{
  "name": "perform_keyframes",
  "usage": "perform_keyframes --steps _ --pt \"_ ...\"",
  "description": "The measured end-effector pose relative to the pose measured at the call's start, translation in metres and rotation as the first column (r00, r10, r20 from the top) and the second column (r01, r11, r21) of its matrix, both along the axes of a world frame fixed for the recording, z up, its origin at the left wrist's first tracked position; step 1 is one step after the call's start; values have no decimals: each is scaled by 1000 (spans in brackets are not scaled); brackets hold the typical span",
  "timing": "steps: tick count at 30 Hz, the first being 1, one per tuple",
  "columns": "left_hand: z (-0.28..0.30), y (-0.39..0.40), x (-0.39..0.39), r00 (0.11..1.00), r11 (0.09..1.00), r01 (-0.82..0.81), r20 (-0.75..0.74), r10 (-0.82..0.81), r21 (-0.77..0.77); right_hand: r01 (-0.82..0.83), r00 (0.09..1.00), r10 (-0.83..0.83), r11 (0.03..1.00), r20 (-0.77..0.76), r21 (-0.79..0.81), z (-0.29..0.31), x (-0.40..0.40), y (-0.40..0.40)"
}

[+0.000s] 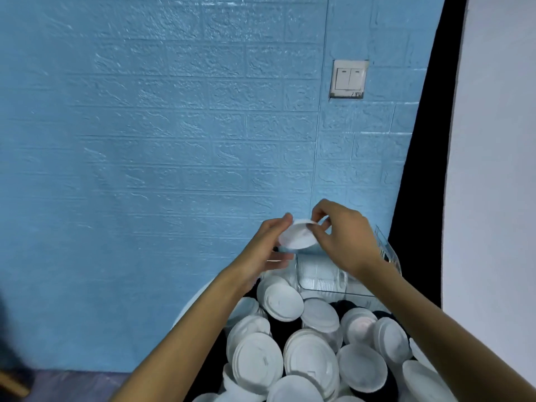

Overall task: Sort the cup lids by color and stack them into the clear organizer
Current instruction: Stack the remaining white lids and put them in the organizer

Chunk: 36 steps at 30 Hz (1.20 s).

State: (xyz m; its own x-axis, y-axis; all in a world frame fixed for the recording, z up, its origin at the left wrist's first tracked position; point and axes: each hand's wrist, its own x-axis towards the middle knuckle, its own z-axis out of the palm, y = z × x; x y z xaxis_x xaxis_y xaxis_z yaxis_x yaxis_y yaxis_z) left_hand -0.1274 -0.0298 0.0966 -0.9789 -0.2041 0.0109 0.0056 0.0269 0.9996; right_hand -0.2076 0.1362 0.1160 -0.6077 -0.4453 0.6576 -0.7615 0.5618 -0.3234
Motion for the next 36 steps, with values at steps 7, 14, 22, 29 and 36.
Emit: perform_keyframes --steps 7,14,22,29,36 --pt "-21 4 77 999 990 -6 -40 12 142 -218 976 212 914 -55 -341 -54 77 -17" --pt "-38 -25 144 970 975 -222 -107 219 -18 -361 877 448 851 170 -381 -79 111 -30" --pt "-81 -55 177 909 905 -394 -213 358 -158 -417 863 355 902 360 111 -121 78 -44" --pt "-115 -37 168 924 908 -376 -153 352 -185 -131 890 175 983 421 -132 -118 70 -31" --pt "-117 -15 157 934 925 -340 -180 310 -171 -63 917 227 893 327 -445 -94 97 -14"
